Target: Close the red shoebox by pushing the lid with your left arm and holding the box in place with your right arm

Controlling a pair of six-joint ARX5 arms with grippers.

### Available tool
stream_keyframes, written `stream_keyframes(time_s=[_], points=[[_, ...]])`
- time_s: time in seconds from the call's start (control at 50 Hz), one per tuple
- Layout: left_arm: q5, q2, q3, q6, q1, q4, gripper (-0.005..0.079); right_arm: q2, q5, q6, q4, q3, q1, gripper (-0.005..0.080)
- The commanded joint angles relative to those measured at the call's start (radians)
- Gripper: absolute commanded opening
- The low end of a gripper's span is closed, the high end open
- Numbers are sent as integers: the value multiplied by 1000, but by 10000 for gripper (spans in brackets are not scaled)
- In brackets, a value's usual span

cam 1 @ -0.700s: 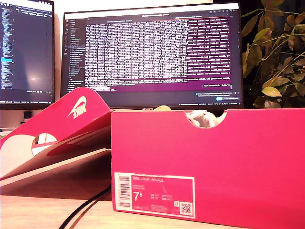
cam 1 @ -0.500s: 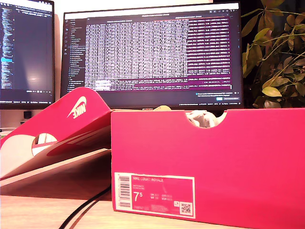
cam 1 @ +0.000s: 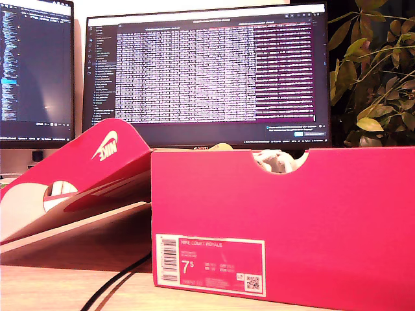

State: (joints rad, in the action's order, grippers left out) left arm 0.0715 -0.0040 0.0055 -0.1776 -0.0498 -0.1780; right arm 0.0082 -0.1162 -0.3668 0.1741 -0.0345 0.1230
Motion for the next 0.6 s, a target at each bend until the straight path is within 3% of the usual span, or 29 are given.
stream_keyframes(time_s=[0.0, 0.32, 0.58], points=[[8, -8, -29, -24, 5, 34, -19, -6, 11, -57, -8, 23, -1, -12], [67, -8, 31, -85, 5, 112, -19, -6, 170, -73, -72, -46, -2, -12], [113, 39, 83, -144, 5, 93, -19, 37, 250, -70, 58, -172, -2, -12]])
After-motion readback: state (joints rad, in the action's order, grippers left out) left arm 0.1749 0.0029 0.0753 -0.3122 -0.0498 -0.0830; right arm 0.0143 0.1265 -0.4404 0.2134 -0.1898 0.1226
